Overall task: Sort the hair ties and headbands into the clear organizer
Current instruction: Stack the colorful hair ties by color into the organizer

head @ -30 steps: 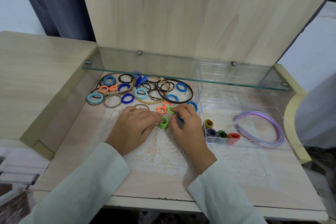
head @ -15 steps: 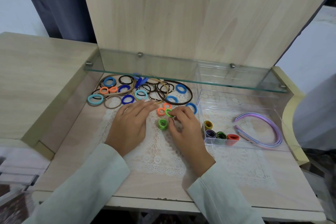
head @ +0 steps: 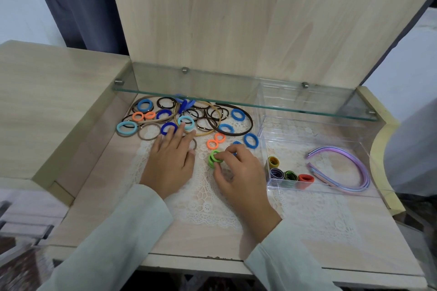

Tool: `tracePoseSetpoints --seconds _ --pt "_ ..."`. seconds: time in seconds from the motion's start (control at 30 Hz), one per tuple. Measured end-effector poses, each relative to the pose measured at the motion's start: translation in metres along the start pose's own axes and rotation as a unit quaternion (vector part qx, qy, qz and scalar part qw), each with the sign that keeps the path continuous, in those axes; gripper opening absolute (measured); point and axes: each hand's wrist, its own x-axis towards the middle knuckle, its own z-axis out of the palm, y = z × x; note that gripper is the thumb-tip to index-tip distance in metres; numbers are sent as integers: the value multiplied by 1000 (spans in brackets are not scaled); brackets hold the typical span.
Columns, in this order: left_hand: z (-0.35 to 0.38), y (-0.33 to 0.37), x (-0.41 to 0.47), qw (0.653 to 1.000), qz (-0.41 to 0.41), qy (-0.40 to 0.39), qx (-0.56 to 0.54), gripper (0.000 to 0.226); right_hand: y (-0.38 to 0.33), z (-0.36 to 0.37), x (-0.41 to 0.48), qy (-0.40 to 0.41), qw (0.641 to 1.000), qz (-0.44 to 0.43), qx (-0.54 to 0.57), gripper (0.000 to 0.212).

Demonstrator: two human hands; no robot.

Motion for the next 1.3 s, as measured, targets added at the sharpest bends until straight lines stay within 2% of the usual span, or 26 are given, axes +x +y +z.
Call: tracePoseSetpoints --seconds 0.1,0.2,0.3,0.6,0.77,1.03,1.13,1.3 --pt "0 0 0 1000 -5 -7 4 55 -2 0 -1 -4 1000 1 -20 15" --pt "-1 1 0 1000 -3 -8 3 59 -3 1 0 -6 1000 -1 -26 14" --pt "-1 1 0 1000 -5 -16 1 52 -2 1 0 -22 999 5 -29 16" --pt "-6 2 2 999 -7 -38 -20 53 -4 0 2 -78 994 17 -71 20" --pt "-10 0 4 996 -13 -78 -36 60 -5 -4 7 -112 989 18 -94 19" --pt "-17 -1 14 986 -22 -160 -48 73 -11 -23 41 -322 937 42 -130 35" --pt "-22 -2 19 976 -41 -185 -104 71 -14 -26 46 -352 927 51 -119 35" --pt "-26 4 9 963 -23 -138 -229 70 -14 -24 46 -336 933 52 -118 27"
